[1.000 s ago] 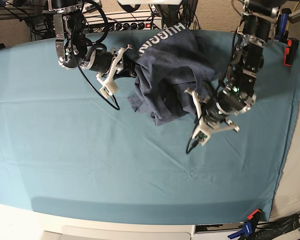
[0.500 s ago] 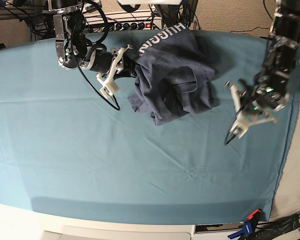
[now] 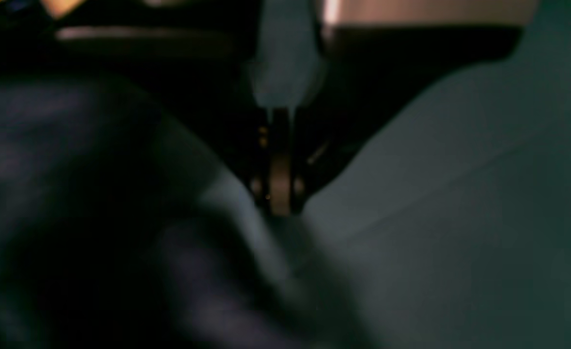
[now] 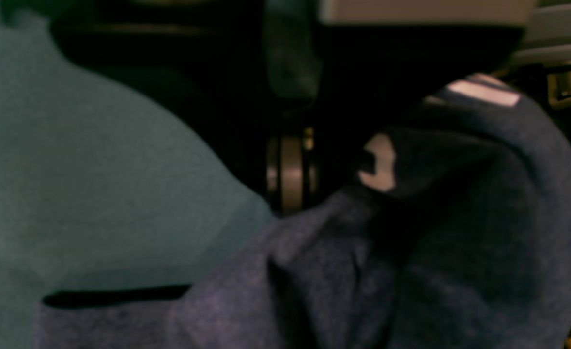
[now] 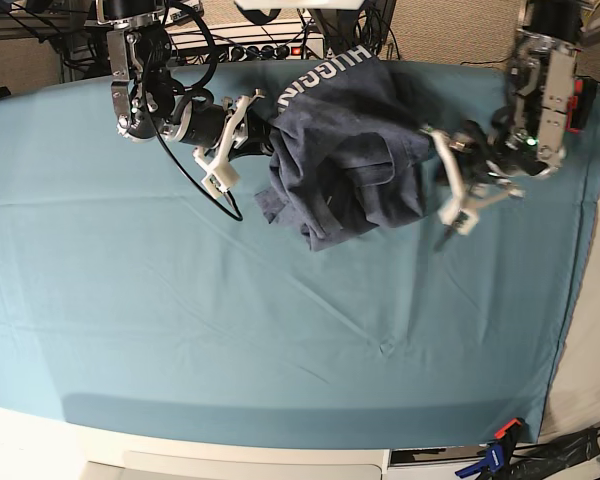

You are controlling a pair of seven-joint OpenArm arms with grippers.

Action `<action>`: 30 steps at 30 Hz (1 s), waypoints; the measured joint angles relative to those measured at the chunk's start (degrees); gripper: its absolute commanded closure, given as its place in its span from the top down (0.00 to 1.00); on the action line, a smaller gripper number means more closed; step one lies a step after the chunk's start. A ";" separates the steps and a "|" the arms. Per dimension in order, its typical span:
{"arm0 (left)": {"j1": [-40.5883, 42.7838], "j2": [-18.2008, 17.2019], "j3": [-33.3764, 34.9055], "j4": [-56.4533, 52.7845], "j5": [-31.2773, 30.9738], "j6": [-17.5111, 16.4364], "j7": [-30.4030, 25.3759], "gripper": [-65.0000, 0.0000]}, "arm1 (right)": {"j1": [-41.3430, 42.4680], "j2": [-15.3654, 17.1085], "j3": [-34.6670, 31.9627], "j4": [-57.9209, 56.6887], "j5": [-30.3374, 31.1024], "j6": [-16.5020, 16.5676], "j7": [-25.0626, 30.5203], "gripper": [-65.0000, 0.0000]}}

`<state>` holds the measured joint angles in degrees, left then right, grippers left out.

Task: Fold the T-shirt properly
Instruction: 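Grasp the bundle's opposite sides with both grippers and lift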

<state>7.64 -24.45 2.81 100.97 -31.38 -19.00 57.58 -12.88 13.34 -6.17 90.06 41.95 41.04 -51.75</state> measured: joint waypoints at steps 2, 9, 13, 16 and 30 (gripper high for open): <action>-0.17 2.23 0.13 0.00 0.11 -0.02 0.15 0.00 | -0.31 -0.02 0.00 0.02 0.02 -0.07 0.48 0.00; -1.97 6.43 0.33 -0.66 1.09 -1.68 1.09 0.00 | -1.79 0.00 0.04 0.09 0.48 -0.20 1.38 0.00; -3.74 7.39 0.81 -0.68 0.52 -2.05 1.01 0.00 | -3.52 0.00 0.11 0.31 1.60 -0.17 2.12 0.00; -5.86 6.97 0.59 -0.70 0.68 -1.86 0.81 0.00 | -4.59 -0.02 0.15 0.35 1.68 0.11 2.60 0.00; -10.91 5.29 0.68 -0.77 6.88 -1.86 -0.61 0.00 | -3.23 -0.02 0.00 0.26 1.25 1.27 1.75 0.00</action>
<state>-3.27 -19.16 3.49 100.20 -24.49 -20.86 56.97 -16.12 13.32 -6.17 90.32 43.20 42.30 -50.00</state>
